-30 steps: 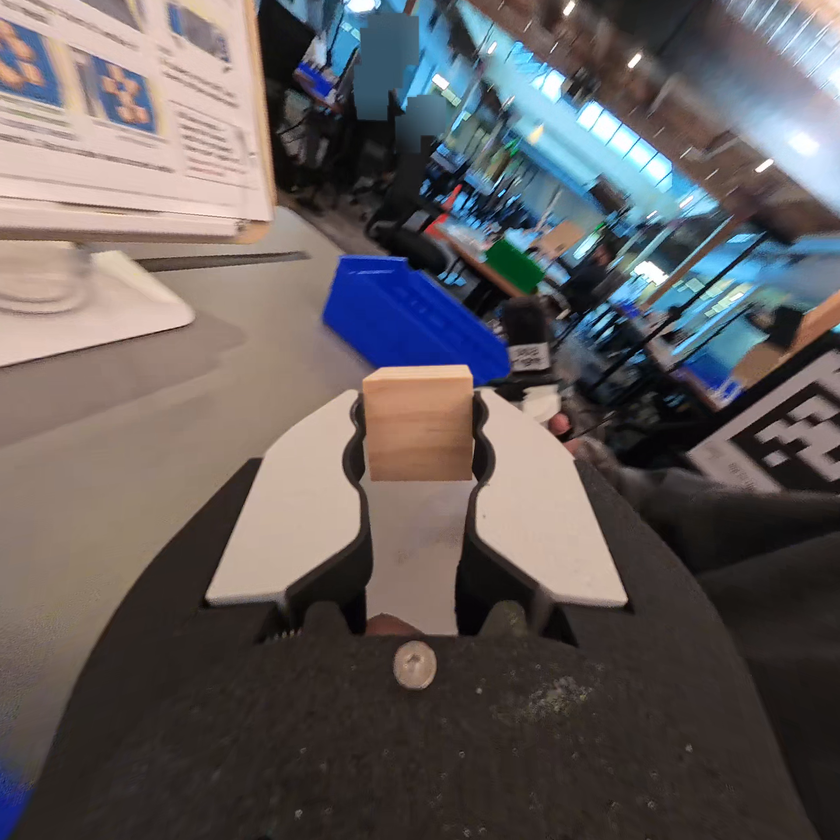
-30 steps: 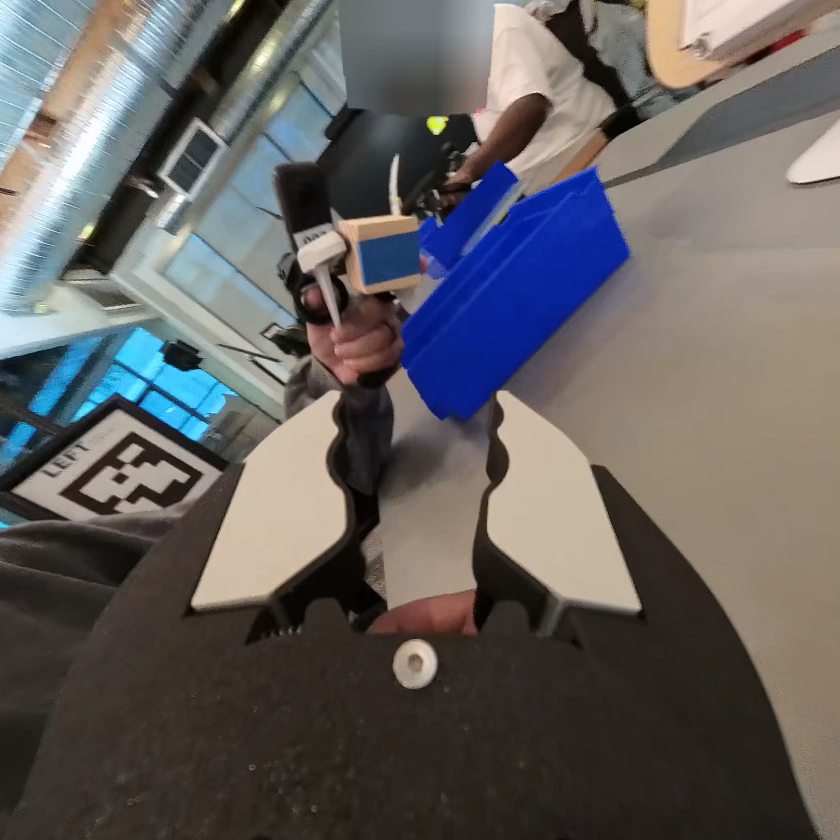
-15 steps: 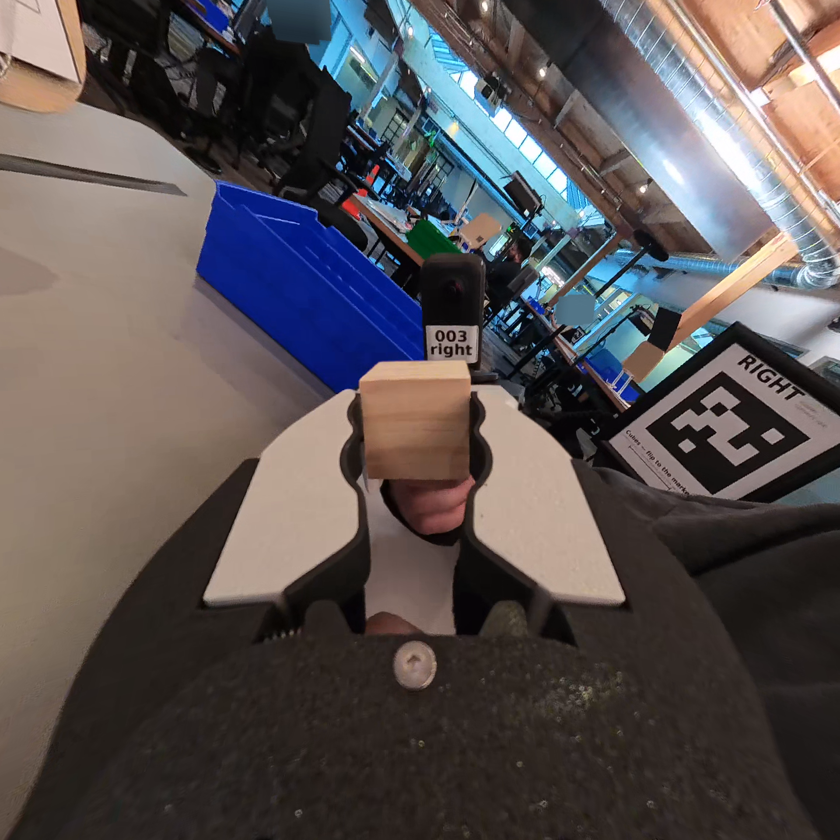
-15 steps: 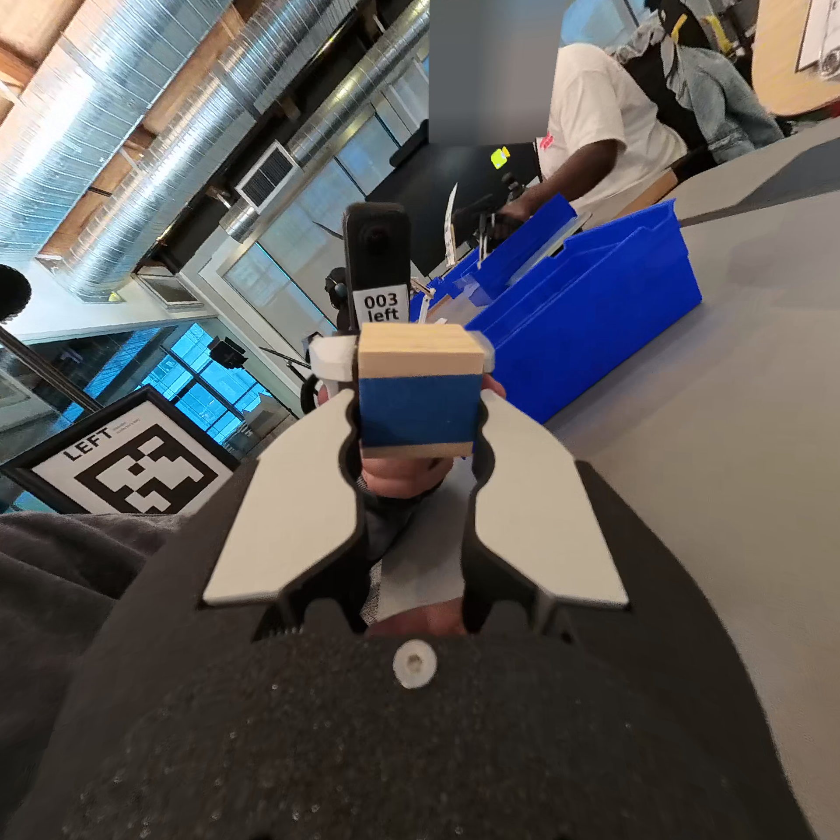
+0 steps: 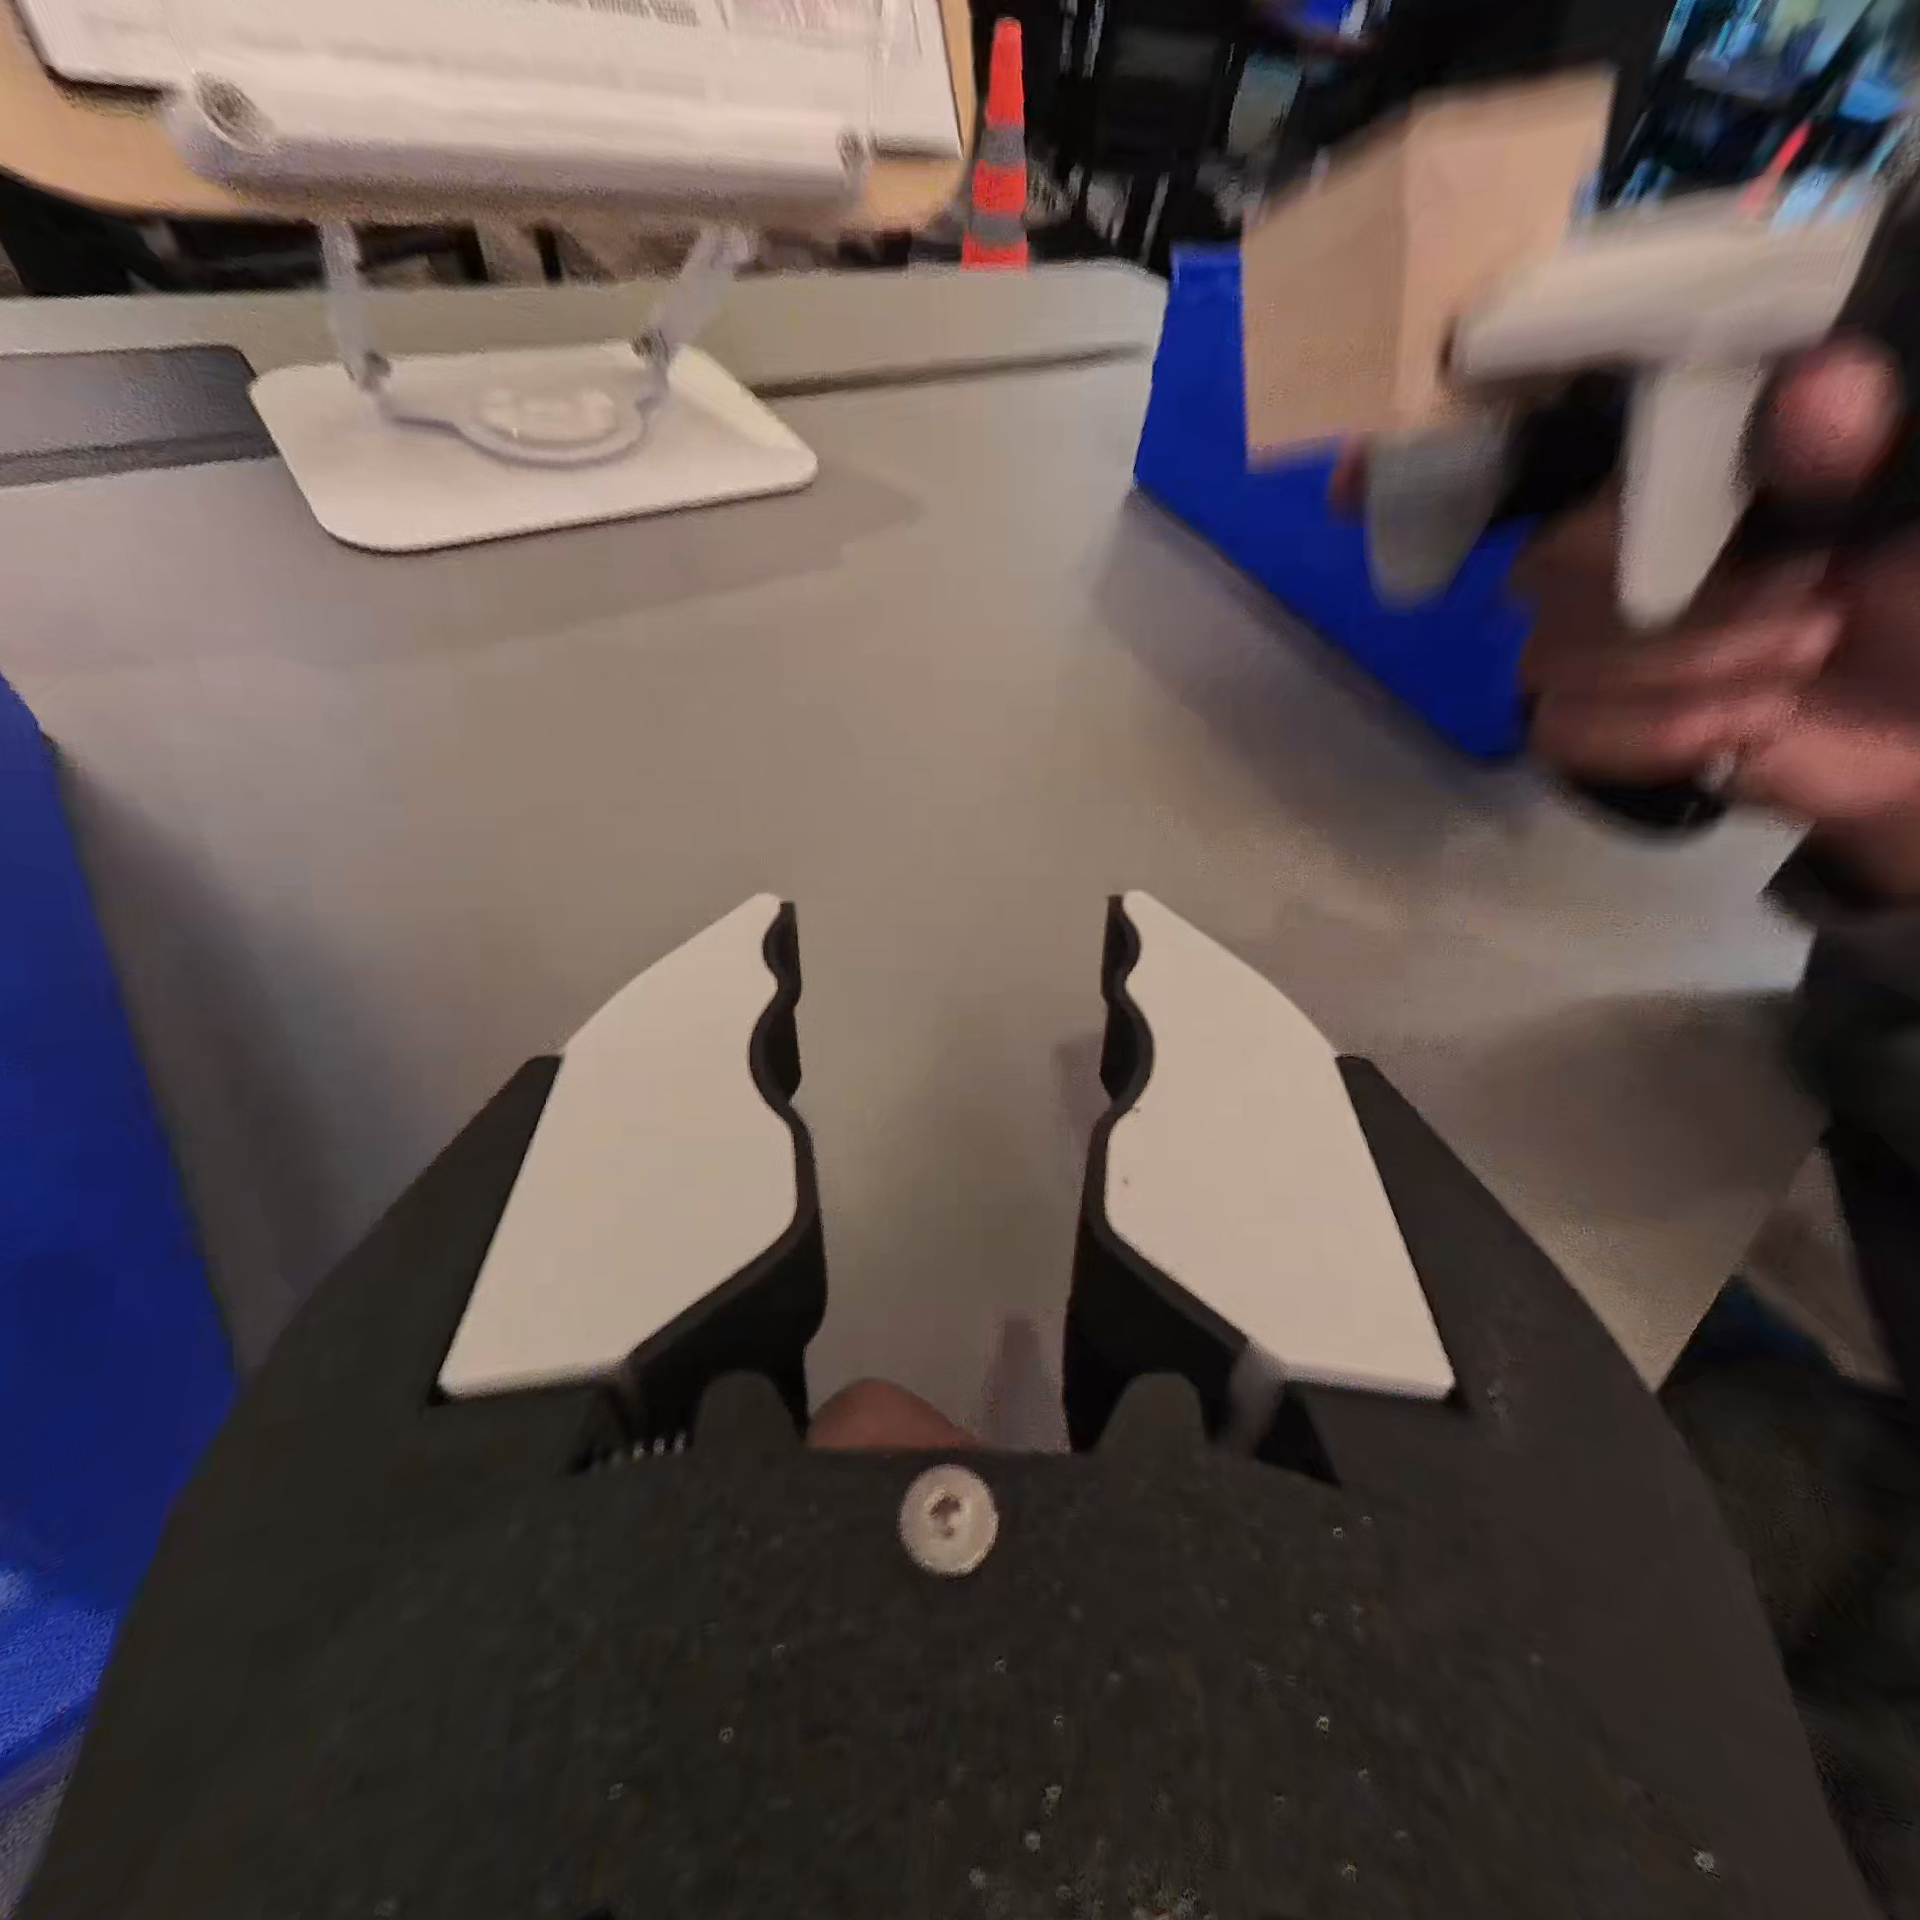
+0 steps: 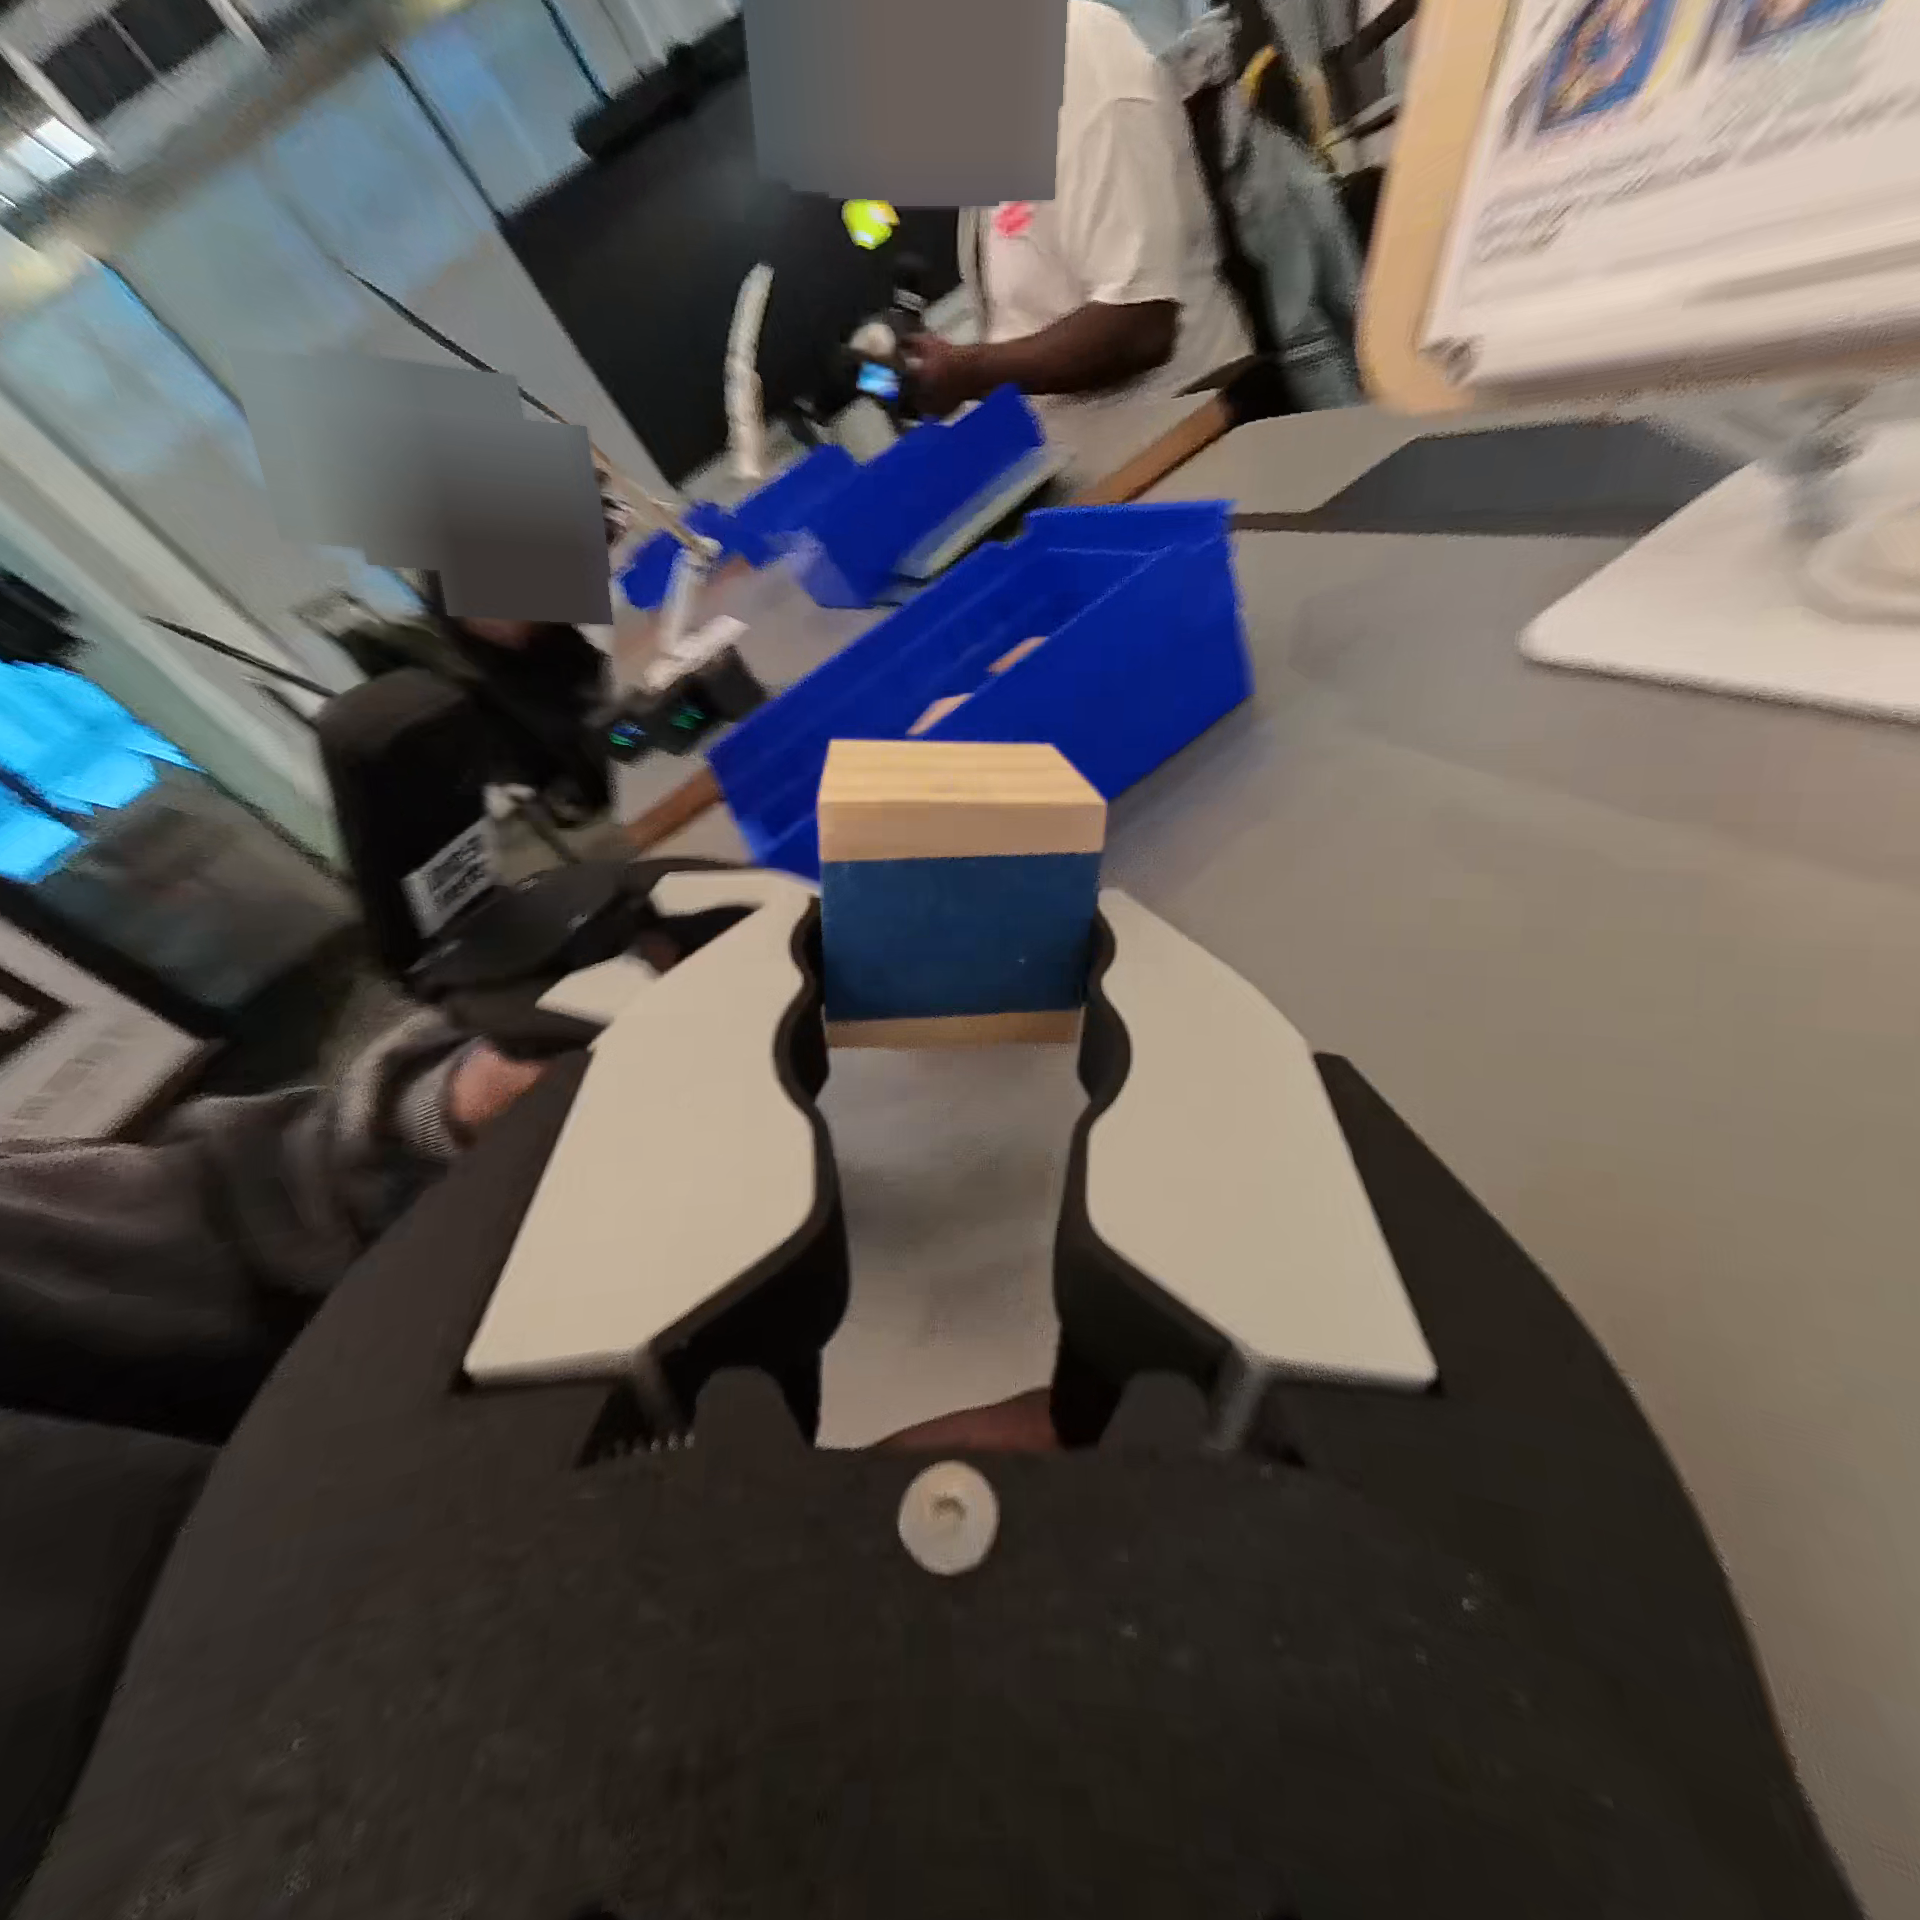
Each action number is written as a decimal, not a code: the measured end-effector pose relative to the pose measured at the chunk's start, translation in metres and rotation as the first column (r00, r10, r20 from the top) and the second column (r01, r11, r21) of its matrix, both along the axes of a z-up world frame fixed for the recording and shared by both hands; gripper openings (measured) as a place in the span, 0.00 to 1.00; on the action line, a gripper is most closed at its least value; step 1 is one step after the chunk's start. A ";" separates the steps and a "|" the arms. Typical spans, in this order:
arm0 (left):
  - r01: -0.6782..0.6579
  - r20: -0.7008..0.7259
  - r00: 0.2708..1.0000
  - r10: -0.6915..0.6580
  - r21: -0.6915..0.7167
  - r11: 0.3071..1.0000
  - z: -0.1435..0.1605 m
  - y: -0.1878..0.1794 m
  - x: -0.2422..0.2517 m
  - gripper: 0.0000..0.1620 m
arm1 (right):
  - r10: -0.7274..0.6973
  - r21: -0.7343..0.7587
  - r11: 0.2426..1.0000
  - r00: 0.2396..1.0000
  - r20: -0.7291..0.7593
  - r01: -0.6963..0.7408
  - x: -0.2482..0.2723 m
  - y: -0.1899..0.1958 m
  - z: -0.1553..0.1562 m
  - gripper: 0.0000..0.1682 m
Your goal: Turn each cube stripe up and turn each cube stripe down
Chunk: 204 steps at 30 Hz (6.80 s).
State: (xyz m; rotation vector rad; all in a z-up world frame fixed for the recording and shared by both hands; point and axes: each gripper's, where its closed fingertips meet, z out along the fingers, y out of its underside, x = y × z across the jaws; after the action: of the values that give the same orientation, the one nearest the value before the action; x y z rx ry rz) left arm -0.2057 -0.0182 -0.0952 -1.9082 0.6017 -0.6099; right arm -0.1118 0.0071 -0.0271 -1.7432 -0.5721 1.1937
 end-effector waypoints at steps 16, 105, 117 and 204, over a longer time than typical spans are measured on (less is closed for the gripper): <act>0.176 -0.118 0.975 -0.186 -0.086 0.981 -0.038 -0.028 0.031 0.31 | -0.439 0.105 0.629 0.240 0.866 0.770 0.344 0.035 -0.078 0.27; 0.475 0.625 0.703 -0.340 -0.056 0.878 0.141 0.058 0.034 0.28 | 0.120 -0.239 0.954 0.962 -0.245 -0.180 -0.014 -0.005 0.017 0.43; 0.603 0.579 0.679 -0.451 -0.088 0.793 0.105 0.022 0.088 0.28 | 0.189 -0.139 0.963 0.944 -0.270 -0.233 -0.030 -0.020 0.024 0.37; -0.528 -0.389 0.849 0.357 -0.619 0.581 -0.043 0.161 -0.230 0.44 | 0.407 -0.324 0.882 0.900 0.156 -0.342 -0.029 -0.131 -0.110 0.34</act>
State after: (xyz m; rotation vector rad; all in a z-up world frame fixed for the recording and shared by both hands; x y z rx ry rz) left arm -0.4356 0.1425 -0.1377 -2.7727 -0.0538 -0.2952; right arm -0.1404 -0.1239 -0.1368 -2.0957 -0.9445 1.4163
